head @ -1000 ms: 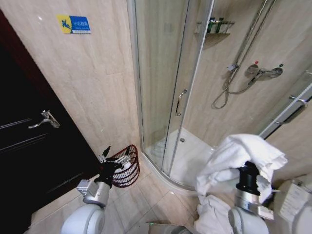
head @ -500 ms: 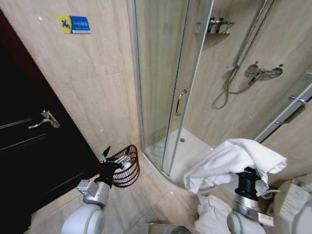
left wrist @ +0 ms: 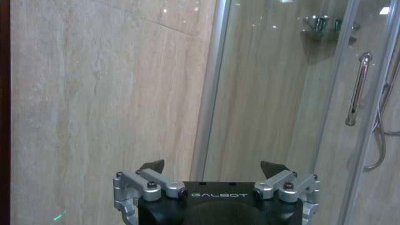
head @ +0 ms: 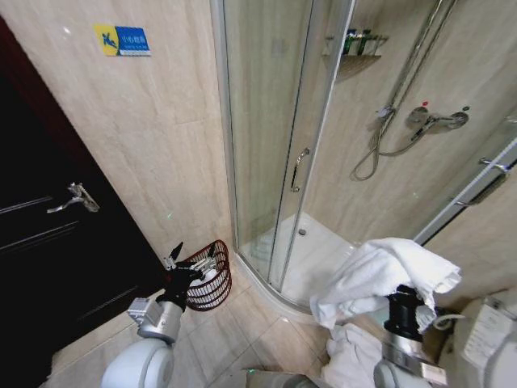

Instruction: Discard the used towel into the hamper.

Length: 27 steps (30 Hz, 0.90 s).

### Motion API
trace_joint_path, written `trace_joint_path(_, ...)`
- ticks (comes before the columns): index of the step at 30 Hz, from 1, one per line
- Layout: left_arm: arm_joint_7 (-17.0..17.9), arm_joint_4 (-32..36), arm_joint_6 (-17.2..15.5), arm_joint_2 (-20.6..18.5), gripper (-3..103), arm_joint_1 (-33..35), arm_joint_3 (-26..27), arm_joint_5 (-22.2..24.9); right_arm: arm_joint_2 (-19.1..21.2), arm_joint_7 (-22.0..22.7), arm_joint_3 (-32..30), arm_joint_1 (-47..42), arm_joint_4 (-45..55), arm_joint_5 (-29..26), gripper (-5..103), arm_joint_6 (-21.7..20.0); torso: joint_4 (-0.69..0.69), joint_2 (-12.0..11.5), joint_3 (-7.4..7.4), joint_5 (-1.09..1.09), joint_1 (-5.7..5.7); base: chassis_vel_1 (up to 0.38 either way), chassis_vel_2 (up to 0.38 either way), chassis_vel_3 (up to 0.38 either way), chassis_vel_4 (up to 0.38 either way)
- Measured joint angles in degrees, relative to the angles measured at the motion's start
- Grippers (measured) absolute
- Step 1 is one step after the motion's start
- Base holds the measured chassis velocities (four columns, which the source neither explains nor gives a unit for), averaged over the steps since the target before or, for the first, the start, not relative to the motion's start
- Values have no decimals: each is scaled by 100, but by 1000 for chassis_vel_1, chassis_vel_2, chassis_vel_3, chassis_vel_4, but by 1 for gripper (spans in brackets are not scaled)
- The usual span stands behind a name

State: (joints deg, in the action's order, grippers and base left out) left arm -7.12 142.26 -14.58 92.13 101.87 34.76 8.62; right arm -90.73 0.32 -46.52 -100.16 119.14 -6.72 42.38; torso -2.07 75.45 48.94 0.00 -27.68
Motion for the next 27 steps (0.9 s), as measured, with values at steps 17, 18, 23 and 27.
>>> trace_joint_path(17,0,0,0,0,100,0,0,0,-6,-66,16,-20,36,-35,7,138,0,-1,1,0,-3,15,-16,-17,22)
trace_joint_path(18,0,0,0,0,100,-1,0,0,-7,-70,16,-16,40,-35,7,138,-1,-1,1,0,-2,122,-110,-107,130)
trace_joint_path(23,0,0,0,0,100,0,0,0,-5,-81,14,-9,45,-34,7,157,0,0,-1,1,3,113,-131,-130,126)
trace_joint_path(27,0,0,0,0,100,1,0,0,-3,-90,7,9,34,-37,7,229,1,2,-1,-1,4,64,-93,-89,73)
